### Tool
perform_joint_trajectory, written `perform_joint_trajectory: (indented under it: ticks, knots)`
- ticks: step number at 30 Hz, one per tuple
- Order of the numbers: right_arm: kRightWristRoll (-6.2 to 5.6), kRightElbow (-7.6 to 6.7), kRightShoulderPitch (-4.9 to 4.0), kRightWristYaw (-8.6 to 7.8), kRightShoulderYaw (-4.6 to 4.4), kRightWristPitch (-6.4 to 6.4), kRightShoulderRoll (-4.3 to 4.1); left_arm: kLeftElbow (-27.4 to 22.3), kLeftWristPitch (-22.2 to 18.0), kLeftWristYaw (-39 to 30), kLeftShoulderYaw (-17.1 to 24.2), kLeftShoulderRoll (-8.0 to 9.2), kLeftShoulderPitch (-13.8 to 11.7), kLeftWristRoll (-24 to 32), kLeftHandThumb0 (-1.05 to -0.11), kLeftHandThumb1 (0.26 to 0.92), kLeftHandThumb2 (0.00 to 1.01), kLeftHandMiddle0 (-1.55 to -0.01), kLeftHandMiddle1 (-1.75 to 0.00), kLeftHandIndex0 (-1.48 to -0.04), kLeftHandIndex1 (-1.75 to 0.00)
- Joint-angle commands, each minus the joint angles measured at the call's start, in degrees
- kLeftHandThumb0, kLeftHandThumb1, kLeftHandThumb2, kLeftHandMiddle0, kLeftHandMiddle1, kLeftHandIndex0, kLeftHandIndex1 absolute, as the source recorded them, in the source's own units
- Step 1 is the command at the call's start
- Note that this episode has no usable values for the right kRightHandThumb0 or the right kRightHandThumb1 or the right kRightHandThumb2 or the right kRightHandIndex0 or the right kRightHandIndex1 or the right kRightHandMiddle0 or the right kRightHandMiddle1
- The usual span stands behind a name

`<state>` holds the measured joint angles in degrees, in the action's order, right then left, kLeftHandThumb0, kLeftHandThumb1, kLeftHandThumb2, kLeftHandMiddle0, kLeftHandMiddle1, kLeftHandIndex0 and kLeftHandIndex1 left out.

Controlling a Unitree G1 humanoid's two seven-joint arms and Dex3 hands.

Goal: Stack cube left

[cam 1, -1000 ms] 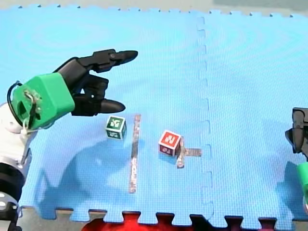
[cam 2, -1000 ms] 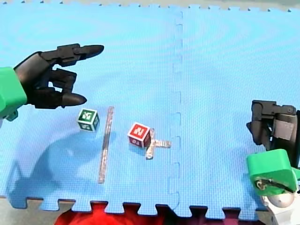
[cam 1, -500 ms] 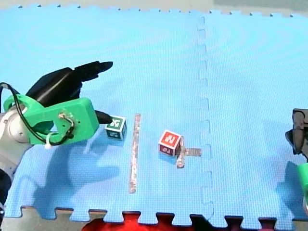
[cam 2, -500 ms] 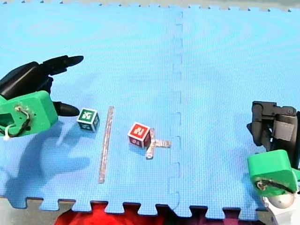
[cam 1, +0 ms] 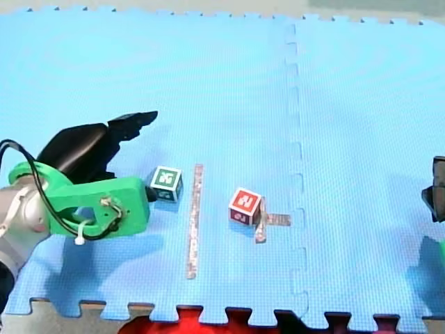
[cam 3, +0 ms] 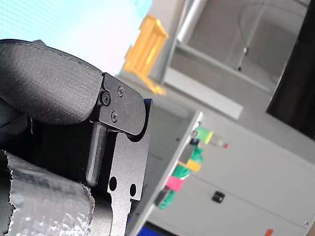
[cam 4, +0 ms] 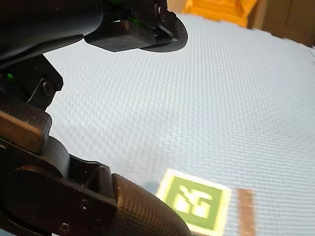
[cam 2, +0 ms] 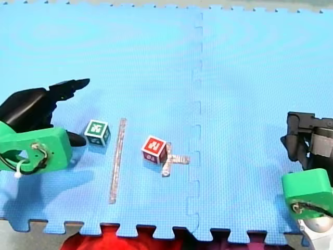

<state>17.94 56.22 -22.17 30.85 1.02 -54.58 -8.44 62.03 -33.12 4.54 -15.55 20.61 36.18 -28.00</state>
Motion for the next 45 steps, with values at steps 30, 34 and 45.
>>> perform_joint_trajectory:
  ticks: [30,34,45]
  knots:
    - [-3.53,-1.74,0.12,-6.24,2.36,-3.90,-1.60,9.6,-10.0,7.0,-4.8,-0.61,2.5,-4.1,-1.048,0.859,0.00,-0.95,-1.41,-0.81,0.00]
    - [-3.45,-2.06,0.28,-6.25,2.43,-4.09,-1.48,9.6,-9.8,7.3,-6.2,-0.05,3.1,-5.4,-1.048,0.860,0.00,-0.91,-1.73,-0.81,0.00]
    - [-2.74,-2.63,0.78,-5.65,2.54,-4.40,-1.14,8.9,-4.9,8.6,-11.0,0.96,5.3,-10.3,-0.478,0.673,0.01,-0.92,-1.75,-0.78,0.00]
